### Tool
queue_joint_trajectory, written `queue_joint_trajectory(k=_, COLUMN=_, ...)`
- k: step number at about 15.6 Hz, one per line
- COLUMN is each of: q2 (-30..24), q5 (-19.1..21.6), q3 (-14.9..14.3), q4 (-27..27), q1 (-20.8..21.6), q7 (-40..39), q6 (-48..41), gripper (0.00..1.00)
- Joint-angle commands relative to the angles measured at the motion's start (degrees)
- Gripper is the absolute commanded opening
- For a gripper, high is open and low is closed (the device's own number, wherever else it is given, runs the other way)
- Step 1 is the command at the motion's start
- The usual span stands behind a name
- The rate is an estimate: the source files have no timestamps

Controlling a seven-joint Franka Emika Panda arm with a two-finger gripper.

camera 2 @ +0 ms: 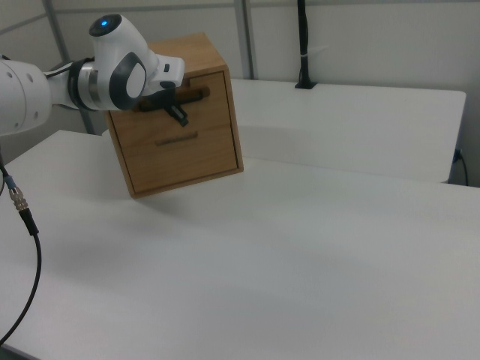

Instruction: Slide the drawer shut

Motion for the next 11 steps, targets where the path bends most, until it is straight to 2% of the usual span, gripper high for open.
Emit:
queue_joint_trajectory(k=1, q2=2.0, q5=-0.7, q3=-0.3, q4=1.6, q1=1.3, q7=2.6, q6=3.3, gripper=0.00)
queue_joint_trajectory(k=5, q2=1.4, q5=-0.7, q3=-0.3, q4=1.5, q1=0.5, q7=2.0, q6=3.7, gripper=0.00)
queue_joint_trajectory(k=7, q2=-1.4, q5=-0.6, q3=-0.3, q4=0.0, q1=-1.6, q7=0.5, q6=1.7, gripper=0.00)
queue_joint_trajectory(k=11, q2=-5.0, q5=0.2, q3=-0.2, q4=-1.1, q1=-4.2, q7=-7.9, q6=-11.1, gripper=0.00)
